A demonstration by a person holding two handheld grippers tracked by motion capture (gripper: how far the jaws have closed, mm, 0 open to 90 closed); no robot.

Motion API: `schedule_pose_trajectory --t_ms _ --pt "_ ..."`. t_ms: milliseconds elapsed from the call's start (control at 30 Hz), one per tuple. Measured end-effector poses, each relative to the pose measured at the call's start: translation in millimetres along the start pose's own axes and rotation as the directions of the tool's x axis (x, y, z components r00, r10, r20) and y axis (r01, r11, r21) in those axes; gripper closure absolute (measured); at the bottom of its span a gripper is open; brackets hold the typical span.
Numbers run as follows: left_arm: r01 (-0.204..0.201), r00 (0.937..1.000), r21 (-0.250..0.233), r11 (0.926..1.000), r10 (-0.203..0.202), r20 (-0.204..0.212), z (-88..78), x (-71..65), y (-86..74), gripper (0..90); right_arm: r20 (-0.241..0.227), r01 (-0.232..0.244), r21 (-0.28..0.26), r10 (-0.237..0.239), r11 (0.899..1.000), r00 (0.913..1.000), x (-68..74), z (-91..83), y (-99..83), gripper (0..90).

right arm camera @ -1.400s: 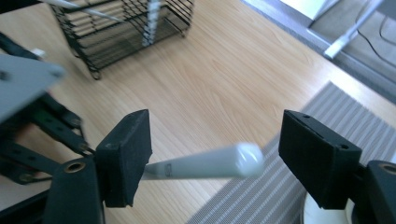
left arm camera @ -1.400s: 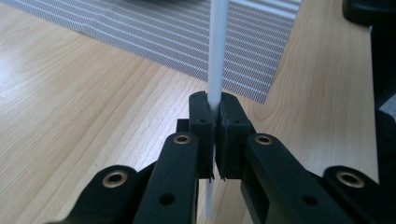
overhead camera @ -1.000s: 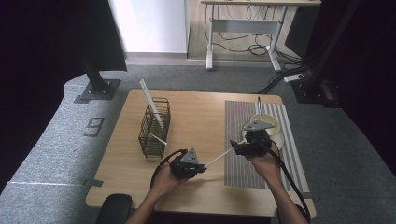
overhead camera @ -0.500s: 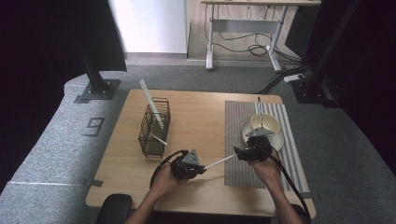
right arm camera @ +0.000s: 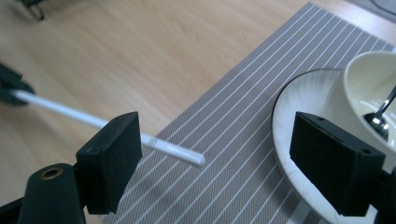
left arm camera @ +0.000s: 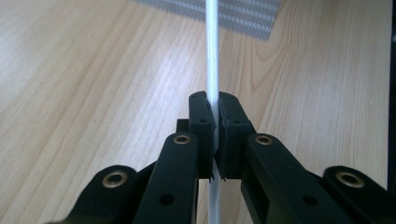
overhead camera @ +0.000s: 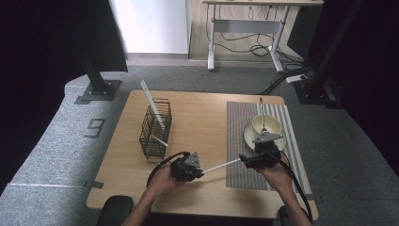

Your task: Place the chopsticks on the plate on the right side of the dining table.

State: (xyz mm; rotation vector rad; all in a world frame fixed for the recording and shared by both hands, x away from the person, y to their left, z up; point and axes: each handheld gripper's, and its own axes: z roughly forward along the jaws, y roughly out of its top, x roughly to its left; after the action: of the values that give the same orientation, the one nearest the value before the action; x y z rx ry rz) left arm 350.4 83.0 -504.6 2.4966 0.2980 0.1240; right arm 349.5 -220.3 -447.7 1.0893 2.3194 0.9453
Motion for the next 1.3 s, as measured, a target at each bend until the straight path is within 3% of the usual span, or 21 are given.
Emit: schedule_pose_trajectory --t_ms 200,300,400,533,600,633,667,767,800,833,900,1067,1100,1133,1167,1200,1233,1267,1300 --pt "-0.036 0.9992 0.046 0.9983 0.035 0.021 2.1 -3.5 0.9 86.4 -0.048 0.017 0.071 -0.013 0.997 0.9988 3.9 0.8 -14.5 14.9" --pt "-0.078 0.9963 0.075 0.9941 0.075 0.042 2.9 -7.3 2.5 86.4 -0.076 0.033 0.098 -0.025 0.995 0.9968 8.1 1.8 -20.8 13.9" --pt "-0.094 0.9946 0.092 0.9913 0.09 0.052 3.8 -8.8 3.1 86.4 -0.098 0.051 0.121 -0.039 0.991 0.9944 12.4 2.4 -23.9 13.2" --pt "-0.127 0.9905 0.121 0.9844 0.12 0.068 7.1 -13.9 4.9 86.4 -0.141 0.127 0.177 -0.103 0.976 0.9846 26.4 5.5 -29.9 10.2" --pt "-0.134 0.9895 0.125 0.9831 0.126 0.071 7.6 -14.9 5.5 86.4 -0.149 0.141 0.19 -0.114 0.972 0.9823 29.4 6.7 -31.0 9.1" --pt "-0.146 0.9877 0.129 0.9808 0.137 0.075 8.2 -17.3 6.6 86.4 -0.157 0.169 0.211 -0.137 0.963 0.978 35.2 9.8 -33.3 9.1" --pt "-0.146 0.9877 0.129 0.9808 0.137 0.075 8.2 -17.3 6.6 86.4 -0.157 0.169 0.211 -0.137 0.963 0.978 35.2 9.8 -33.3 9.1" --pt "-0.174 0.9825 0.138 0.975 0.163 0.09 8.0 -21.6 8.9 86.4 -0.181 0.227 0.264 -0.183 0.937 0.9663 45.4 16.9 -37.5 13.1" --pt "-0.174 0.9825 0.138 0.975 0.163 0.09 8.0 -21.6 8.9 86.4 -0.181 0.227 0.264 -0.183 0.937 0.9663 45.4 16.9 -37.5 13.1" --pt "-0.187 0.9798 0.141 0.9722 0.174 0.098 7.9 -23.3 9.9 86.4 -0.187 0.254 0.286 -0.206 0.924 0.9604 50.3 20.2 -39.5 16.3" --pt "-0.2 0.9769 0.145 0.9689 0.186 0.105 8.3 -25.2 10.8 86.4 -0.199 0.285 0.3 -0.232 0.91 0.9521 54.3 22.9 -41.0 20.9" --pt "-0.227 0.9703 0.157 0.9612 0.209 0.122 10.7 -29.4 12.3 86.4 -0.23 0.352 0.321 -0.288 0.879 0.9297 63.0 28.4 -44.4 33.5" --pt "-0.24 0.9667 0.159 0.9576 0.221 0.129 11.9 -31.3 13.0 86.4 -0.236 0.361 0.329 -0.294 0.873 0.926 64.6 29.4 -45.1 36.2" --pt "-0.24 0.9667 0.159 0.9576 0.221 0.129 11.9 -31.3 13.0 86.4 -0.236 0.361 0.329 -0.294 0.873 0.926 64.6 29.4 -45.1 36.2" --pt "-0.252 0.9634 0.158 0.9548 0.232 0.135 12.9 -32.6 13.5 86.4 -0.248 0.383 0.34 -0.311 0.859 0.9174 67.7 31.1 -46.3 41.7" --pt "-0.252 0.9634 0.158 0.9548 0.232 0.135 12.9 -32.6 13.5 86.4 -0.248 0.383 0.34 -0.311 0.859 0.9174 67.7 31.1 -46.3 41.7" --pt "-0.257 0.9616 0.161 0.9529 0.236 0.141 13.6 -33.8 13.7 86.4 -0.261 0.406 0.351 -0.328 0.844 0.908 70.9 32.2 -47.5 46.8" --pt "-0.257 0.9616 0.161 0.9529 0.236 0.141 13.6 -33.8 13.7 86.4 -0.261 0.406 0.351 -0.328 0.844 0.908 70.9 32.2 -47.5 46.8" --pt "-0.264 0.9594 0.162 0.9509 0.242 0.145 14.1 -34.6 13.9 86.4 -0.269 0.428 0.359 -0.347 0.829 0.8985 74.3 32.9 -48.3 50.8"
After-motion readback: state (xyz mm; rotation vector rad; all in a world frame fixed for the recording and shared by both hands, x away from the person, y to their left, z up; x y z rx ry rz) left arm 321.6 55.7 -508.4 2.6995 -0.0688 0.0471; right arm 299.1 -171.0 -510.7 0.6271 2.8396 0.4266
